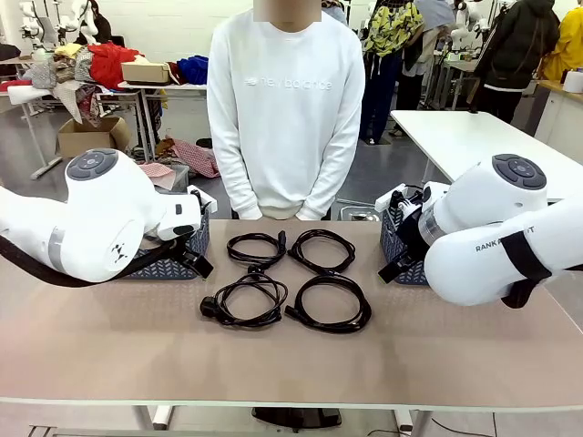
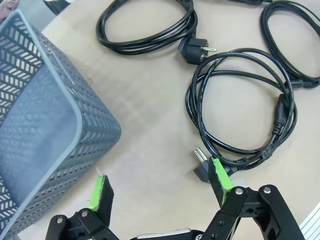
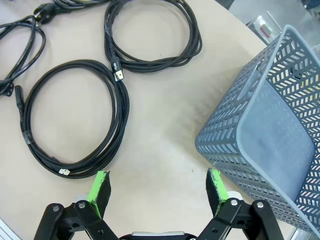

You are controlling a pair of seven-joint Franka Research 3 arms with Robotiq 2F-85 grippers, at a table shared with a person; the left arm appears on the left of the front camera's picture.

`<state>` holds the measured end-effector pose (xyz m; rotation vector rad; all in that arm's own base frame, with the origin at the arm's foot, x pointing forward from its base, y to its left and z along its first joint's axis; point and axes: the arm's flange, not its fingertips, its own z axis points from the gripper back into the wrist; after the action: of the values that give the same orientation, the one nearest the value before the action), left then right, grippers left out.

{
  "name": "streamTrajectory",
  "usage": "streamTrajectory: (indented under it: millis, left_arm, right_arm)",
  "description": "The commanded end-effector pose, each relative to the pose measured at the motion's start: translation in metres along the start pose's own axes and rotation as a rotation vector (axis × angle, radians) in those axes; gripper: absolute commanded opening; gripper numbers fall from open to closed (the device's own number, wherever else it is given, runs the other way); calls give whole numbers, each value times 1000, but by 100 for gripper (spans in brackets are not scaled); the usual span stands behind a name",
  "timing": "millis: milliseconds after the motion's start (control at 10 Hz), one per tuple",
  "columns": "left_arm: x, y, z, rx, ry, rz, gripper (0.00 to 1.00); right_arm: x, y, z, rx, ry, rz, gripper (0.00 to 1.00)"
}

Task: Organize the cables according to human instructions.
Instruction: Pick up a bundle of cables and place it in the basket indicated by the human.

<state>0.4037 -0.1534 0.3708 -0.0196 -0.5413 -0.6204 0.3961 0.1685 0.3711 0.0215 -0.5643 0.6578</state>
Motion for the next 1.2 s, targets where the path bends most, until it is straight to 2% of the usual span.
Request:
streamTrajectory:
  millis: [0,500,1100]
  left_arm:
    - [0,1,0,0,0,2,100]
    - [2,1,2,-22,-8,-13,100]
    - [-4,22,72,-111,-88,-195,100]
  right_arm:
    - [0,0,0,0,0,-1,100]
    - [0,0,0,0,0,0,100]
    - [-1,-26,52,122,-47,96,100]
